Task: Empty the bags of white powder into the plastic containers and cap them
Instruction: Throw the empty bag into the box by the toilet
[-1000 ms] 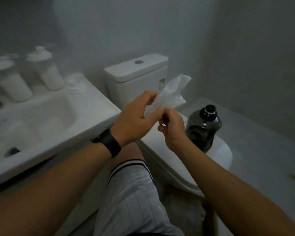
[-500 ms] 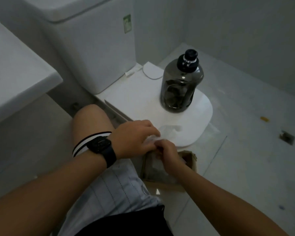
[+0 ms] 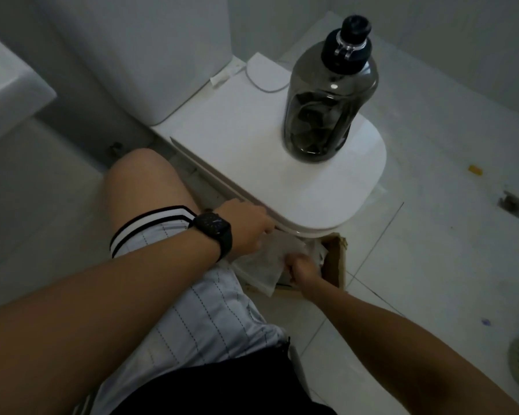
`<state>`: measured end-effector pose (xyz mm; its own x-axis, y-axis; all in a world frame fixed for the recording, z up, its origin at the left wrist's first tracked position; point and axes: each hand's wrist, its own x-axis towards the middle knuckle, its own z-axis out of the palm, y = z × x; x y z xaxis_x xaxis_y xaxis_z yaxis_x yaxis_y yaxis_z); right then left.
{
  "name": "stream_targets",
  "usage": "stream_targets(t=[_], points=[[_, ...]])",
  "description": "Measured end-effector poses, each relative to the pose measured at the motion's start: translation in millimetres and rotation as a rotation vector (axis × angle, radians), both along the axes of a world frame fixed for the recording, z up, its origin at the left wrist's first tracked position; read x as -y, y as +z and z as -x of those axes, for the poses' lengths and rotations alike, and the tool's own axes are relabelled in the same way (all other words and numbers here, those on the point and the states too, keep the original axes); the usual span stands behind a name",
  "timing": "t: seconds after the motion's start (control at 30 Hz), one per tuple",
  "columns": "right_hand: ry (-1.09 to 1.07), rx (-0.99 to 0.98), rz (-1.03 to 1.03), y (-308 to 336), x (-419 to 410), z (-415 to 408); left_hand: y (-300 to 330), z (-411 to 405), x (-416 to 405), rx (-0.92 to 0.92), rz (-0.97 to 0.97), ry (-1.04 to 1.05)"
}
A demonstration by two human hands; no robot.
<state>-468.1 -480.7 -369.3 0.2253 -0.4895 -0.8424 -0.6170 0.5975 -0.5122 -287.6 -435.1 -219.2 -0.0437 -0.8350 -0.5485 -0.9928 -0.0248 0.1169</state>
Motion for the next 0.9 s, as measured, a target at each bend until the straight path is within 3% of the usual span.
stream_targets(t=[0.17, 0.53, 0.6, 0.73, 0.83, 0.9], points=[[0.018, -0.080, -0.056, -11, 16, 5, -10, 11, 4, -0.028, -0.028, 0.021], [-0.219, -0.385, -0.260, -16, 33, 8, -21, 5, -1, -0.020, -0.058, -0.027], [-0.117, -0.435, -0.246, -9, 30, 0, -19, 6, 0, -0.013, -0.044, -0.029], [0.455, -0.524, 0.020, 9, 27, -17, -17, 3, 0, -0.015, -0.017, -0.012], [0.706, -0.499, 0.139, 19, 29, -29, -12, -8, 0, -0.010, 0.013, 0.028], [0.781, -0.526, 0.107, 17, 31, -40, -5, -15, 0, 0.007, 0.016, 0.043]])
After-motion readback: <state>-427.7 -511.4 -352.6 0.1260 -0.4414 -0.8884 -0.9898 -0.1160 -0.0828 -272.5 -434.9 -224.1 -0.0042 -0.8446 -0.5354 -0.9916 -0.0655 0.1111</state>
